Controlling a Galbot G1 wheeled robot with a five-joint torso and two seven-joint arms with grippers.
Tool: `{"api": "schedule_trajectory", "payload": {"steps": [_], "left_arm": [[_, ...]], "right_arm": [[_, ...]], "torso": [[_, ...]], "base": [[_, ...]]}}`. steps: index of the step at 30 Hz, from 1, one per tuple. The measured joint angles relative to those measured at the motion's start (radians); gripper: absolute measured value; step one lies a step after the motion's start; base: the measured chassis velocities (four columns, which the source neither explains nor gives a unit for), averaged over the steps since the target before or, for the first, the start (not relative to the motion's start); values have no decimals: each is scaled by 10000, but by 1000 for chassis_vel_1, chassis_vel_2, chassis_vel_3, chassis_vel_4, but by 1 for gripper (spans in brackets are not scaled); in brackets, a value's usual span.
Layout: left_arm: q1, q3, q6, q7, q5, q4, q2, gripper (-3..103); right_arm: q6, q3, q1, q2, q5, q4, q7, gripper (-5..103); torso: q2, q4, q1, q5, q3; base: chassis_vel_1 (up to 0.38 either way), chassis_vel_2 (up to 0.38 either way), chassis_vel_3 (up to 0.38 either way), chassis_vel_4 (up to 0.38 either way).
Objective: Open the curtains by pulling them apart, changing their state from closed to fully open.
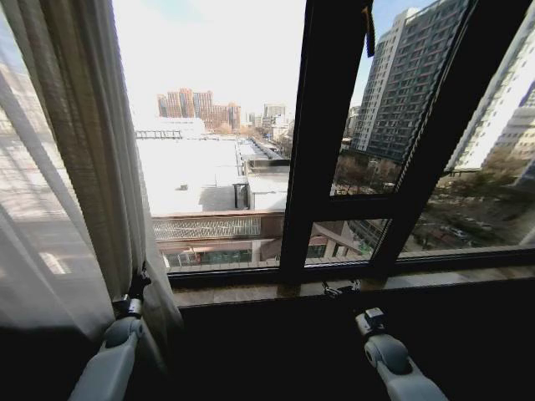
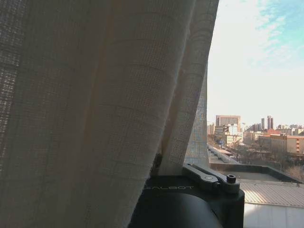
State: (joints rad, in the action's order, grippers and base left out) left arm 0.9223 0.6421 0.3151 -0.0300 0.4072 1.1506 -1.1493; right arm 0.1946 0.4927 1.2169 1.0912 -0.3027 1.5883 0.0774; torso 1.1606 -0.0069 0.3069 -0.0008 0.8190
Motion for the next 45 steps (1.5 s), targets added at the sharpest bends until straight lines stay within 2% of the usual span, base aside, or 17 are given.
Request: {"api": "schedule_trajectory", "payload": {"steps": [6,7,10,15,20,32,37,45], "left_arm": [[46,6,-32,14,-20,-4,-11,0],[58,5,-32,10,-24,-21,-15,0],[58,7,-32,10,-28,-46,-15,0],[58,27,-12,9,-31,-89,-9,0],[49,35,0,9,-32,-107,-6,0],[71,74,73,13,-36,-148,-5,0],[73,80,76,15,-35,-174,4,0],[46,91,84,15,-23,-198,34,0]], "right_arm": [[0,1,0,-1,0,-3,-1,100],[0,4,0,-4,0,-5,-1,100],[0,5,0,-5,0,-5,-2,100],[0,3,0,-3,0,-4,-1,100],[0,2,0,-2,0,-4,-1,100],[-1,0,0,0,0,-1,-1,100],[0,1,0,-2,0,-2,-1,100],[0,2,0,-2,0,-2,-1,100]], "torso": [[-1,-12,0,19,1],[-1,-15,0,8,1],[0,-16,0,9,0],[0,-2,0,2,0],[-1,-7,0,9,1],[0,-1,0,6,-1],[-2,-11,2,11,1],[-2,-6,2,9,1]], "base": [[-22,-18,10,15],[-63,-88,48,49],[-42,-65,30,35],[35,38,-25,-31],[115,128,-110,-99],[116,103,-120,-105],[0,0,0,0],[104,7,-109,-24]]}}
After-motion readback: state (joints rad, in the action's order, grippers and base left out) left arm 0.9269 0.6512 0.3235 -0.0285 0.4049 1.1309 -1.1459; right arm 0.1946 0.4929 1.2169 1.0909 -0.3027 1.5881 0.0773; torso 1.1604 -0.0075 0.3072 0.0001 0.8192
